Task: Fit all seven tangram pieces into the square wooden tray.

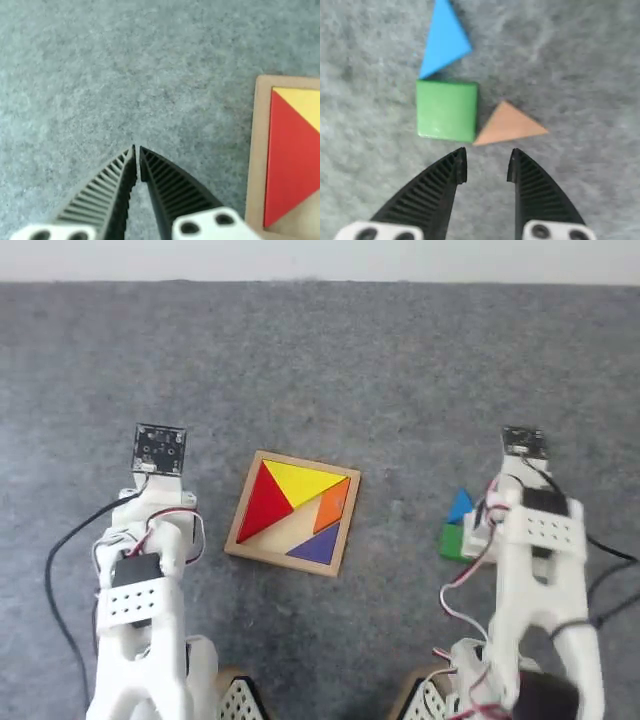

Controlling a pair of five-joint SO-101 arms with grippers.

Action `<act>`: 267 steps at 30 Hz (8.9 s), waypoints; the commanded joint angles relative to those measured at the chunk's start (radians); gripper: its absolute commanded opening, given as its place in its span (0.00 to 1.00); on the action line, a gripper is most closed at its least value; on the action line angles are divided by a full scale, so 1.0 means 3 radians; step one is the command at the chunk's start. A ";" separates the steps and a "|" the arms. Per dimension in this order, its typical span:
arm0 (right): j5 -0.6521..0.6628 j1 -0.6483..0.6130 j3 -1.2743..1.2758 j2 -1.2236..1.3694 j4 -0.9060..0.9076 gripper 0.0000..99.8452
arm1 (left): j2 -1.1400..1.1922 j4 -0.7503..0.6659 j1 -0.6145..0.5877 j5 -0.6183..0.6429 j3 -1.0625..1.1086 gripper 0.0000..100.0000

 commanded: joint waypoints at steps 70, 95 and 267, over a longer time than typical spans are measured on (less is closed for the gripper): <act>-0.2593 0.0422 -0.1330 0.1644 0.0355 0.15 | -0.0113 0.0251 0.0015 -0.0148 -0.0018 0.01; -0.2051 0.0335 -0.1488 0.1337 0.0632 0.07 | -0.0113 0.0312 0.0010 -0.0159 -0.0028 0.01; 0.5595 0.0115 -0.0783 0.1041 -0.0008 0.01 | -0.0113 0.0414 0.0020 -0.0742 0.0095 0.01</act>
